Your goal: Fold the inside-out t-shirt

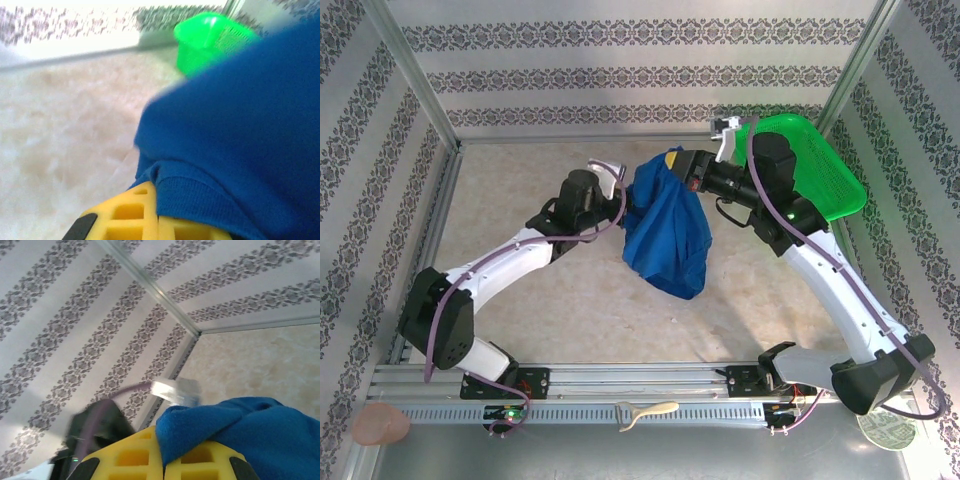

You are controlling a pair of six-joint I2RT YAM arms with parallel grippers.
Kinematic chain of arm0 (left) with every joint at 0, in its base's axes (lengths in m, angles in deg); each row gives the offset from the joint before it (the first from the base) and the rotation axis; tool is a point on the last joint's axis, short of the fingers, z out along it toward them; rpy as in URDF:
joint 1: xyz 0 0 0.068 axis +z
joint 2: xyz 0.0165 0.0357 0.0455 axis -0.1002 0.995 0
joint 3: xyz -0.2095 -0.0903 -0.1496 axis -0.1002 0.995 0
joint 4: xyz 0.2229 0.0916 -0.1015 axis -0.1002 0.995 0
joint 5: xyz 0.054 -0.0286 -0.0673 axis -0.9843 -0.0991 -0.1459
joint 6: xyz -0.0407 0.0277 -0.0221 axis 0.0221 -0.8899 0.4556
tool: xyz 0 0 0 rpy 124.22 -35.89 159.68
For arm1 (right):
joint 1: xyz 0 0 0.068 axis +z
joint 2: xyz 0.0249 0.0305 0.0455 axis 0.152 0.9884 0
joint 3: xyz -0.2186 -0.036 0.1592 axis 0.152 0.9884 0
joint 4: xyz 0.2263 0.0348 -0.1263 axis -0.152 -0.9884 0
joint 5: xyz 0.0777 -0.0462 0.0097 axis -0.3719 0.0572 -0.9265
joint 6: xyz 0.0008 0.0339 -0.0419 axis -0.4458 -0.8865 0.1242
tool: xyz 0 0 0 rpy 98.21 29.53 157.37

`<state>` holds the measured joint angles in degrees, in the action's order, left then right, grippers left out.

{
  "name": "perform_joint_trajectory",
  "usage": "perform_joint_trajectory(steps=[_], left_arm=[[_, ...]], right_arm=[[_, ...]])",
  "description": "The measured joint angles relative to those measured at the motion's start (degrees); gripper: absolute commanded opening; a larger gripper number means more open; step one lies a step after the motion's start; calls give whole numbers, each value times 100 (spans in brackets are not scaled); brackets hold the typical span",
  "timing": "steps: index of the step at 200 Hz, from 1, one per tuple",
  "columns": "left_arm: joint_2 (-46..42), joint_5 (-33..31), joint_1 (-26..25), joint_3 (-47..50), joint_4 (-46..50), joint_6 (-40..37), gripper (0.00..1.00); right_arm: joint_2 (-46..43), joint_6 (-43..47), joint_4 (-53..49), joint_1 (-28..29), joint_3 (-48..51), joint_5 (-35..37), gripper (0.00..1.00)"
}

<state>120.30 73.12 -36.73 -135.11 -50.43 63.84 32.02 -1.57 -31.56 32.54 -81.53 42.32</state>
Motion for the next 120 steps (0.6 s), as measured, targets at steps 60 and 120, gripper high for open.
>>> perform_joint_trajectory(steps=[60, 120], left_arm=[[-553, 1718, 997, -2013, 1180, 278, 0], [-632, 2710, 1043, -2544, 1880, 793, 0]], right_arm=[[264, 2, 284, -645, 826, 713, 62], [-577, 774, -232, 105, 1655, 2245, 71]])
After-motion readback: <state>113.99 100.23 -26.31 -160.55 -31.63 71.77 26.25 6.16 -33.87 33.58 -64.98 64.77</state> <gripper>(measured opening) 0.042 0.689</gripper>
